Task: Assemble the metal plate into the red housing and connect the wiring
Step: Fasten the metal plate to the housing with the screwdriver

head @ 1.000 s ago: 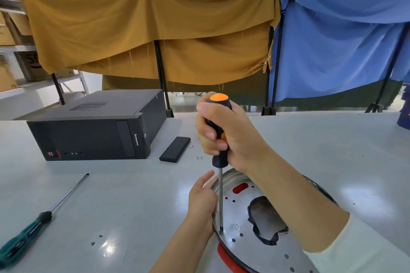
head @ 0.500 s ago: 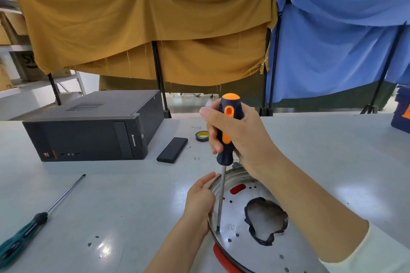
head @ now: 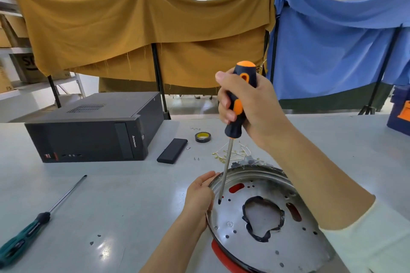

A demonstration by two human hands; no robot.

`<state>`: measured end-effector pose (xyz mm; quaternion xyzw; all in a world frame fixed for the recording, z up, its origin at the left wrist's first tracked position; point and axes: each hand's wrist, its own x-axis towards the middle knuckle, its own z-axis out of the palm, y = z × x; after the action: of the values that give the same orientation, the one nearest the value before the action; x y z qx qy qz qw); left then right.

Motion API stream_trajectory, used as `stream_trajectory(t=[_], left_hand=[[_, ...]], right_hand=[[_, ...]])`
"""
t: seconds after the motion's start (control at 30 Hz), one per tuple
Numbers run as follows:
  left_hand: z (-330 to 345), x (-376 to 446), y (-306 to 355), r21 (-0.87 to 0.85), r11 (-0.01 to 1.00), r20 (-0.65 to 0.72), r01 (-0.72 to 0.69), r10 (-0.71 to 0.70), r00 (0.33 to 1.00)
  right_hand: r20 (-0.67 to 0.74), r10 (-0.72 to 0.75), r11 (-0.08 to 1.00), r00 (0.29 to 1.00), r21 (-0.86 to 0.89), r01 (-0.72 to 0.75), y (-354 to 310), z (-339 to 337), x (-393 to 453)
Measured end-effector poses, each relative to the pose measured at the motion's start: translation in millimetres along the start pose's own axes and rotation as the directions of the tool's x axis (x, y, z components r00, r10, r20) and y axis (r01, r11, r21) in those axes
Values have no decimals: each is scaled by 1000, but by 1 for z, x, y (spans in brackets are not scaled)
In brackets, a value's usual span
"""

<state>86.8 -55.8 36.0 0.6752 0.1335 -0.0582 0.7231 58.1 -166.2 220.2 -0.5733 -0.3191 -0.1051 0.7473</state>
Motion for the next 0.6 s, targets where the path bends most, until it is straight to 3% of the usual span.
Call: stream_trajectory(t=[0.13,0.27,0.43,0.53,0.6], left_hand=[[-13,4,8,84,994,95,-70,62,993],[-29,-4,28,181,937,271,-297,243,931],[-37,-32,56,332,720,592,-609,343,729],[-32,-39,57,372,574,614,-730,438,657],[-32,-33,57,409,517,537,-752,529,657]], right_hand=[[-158,12,995,987,-92,-27,6,-19,-6],[-306,-10,943,952,-319,-92,6,-45,-18],[-562,-89,935,822,-332,-126,-3,-68,-25],[-647,-65,951,760,-270,-149,-3,-76,-26],[-616,14,963,788,-205,-177,1,-79,-29]])
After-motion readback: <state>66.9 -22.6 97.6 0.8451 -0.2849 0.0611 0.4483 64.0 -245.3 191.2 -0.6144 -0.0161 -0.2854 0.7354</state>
